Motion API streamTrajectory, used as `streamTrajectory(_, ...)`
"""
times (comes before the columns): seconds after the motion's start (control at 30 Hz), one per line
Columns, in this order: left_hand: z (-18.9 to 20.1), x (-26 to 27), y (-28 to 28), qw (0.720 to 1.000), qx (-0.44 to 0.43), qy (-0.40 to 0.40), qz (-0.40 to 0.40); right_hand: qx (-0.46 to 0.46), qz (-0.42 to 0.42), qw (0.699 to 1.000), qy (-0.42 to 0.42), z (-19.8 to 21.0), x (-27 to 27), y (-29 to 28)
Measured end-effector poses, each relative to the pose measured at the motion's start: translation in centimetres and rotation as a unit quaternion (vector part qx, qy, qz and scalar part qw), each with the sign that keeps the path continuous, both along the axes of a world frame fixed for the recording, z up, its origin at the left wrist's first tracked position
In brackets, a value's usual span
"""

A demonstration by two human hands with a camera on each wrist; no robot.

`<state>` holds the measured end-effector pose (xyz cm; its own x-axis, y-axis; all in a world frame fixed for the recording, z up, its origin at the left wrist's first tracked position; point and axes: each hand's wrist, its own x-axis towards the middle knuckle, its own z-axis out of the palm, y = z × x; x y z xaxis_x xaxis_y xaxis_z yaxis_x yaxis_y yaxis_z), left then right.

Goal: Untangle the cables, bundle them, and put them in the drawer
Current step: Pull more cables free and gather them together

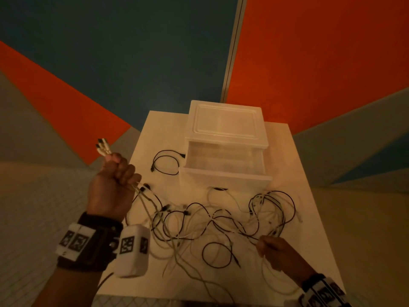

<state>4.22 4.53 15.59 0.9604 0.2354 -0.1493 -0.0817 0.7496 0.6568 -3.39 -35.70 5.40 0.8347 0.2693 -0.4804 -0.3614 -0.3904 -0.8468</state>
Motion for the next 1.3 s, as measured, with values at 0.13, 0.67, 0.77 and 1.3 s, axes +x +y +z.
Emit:
streamTrajectory(0.13,0.0,-0.7,-1.4,0.999,0.007,0.000,-0.041,-0.013,0.138,0.990,0.039,-1.0,-1.3,0.4)
streamTrajectory(0.67,-0.3,-4.5,-4.3,0.988,0.027,0.027,-0.151,0.217,0.216,0.950,0.062,2.0,1.1,18.7)
streamTrajectory(0.77,-0.4,-4.6,-3.8,0.989,0.036,0.040,-0.138,0.295,0.231,0.911,0.172,0.3,-0.3,20.6)
streamTrajectory(1.3,-2.9,-7.6,-1.1,0.988,0.049,0.086,-0.122,-0.244,0.203,0.929,-0.192,-7.5,13.2,22.8)
